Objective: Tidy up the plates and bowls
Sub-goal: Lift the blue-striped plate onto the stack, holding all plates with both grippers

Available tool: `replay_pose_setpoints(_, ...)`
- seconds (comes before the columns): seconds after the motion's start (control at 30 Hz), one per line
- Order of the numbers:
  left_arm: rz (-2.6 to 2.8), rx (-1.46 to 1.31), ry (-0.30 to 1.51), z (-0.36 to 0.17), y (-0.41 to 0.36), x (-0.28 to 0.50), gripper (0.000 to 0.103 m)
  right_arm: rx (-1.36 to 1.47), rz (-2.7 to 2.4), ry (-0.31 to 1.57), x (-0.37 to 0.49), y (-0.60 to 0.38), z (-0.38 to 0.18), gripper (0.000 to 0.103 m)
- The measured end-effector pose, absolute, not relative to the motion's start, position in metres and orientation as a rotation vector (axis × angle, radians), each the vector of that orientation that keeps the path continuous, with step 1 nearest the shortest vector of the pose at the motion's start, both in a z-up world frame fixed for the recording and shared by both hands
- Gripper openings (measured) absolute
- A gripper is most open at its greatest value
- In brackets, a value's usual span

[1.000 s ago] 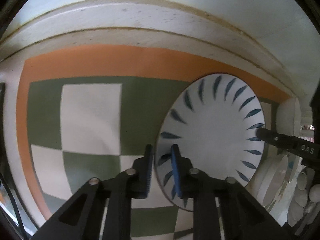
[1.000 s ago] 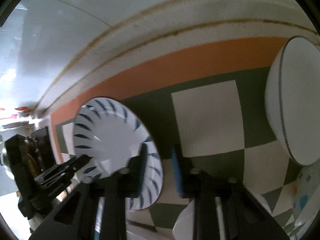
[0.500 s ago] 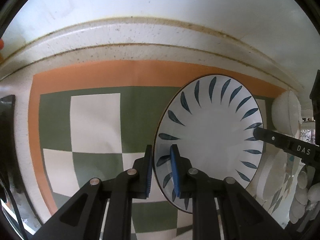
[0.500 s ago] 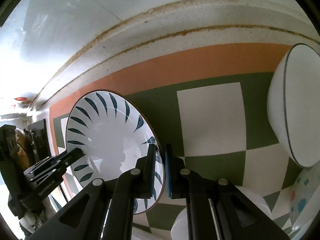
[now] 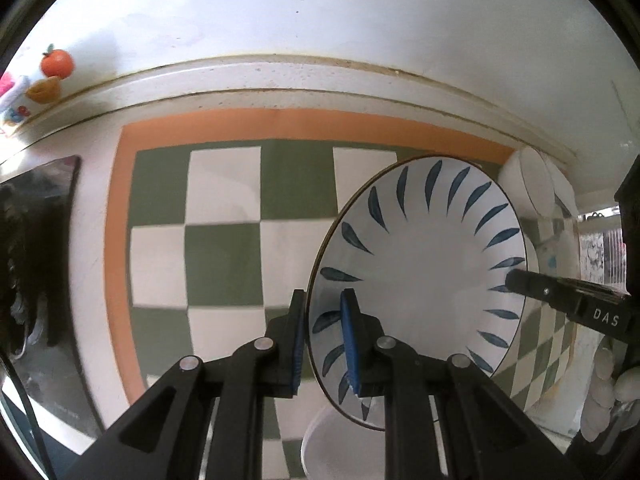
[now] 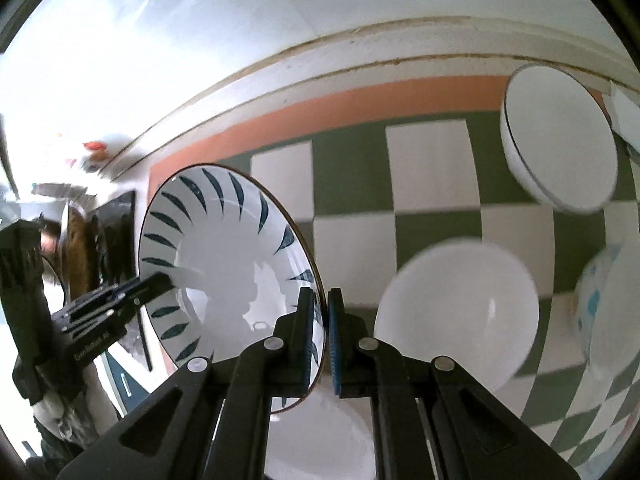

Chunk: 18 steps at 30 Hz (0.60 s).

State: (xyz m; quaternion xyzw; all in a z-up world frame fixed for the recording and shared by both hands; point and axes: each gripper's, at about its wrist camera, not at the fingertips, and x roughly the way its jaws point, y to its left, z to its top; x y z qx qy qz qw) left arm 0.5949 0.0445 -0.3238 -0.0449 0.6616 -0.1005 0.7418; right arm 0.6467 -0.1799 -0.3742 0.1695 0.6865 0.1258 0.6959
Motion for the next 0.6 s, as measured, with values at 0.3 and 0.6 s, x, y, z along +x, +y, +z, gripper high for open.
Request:
replay_pose_setpoints(0.3, -0.240, -0.072, 1.456, -0.317, 0.051, 0.532, 0.015, 0.408, 0.309, 1.558, 0.563, -0.173, -0.374, 0.009)
replay_pose_setpoints(0.6, -0.230, -0.049, 1.528, -0.346, 0.044, 0.486, 0.015, 0.423, 0.311, 1.616, 0.497, -0.174, -0.401, 0.009)
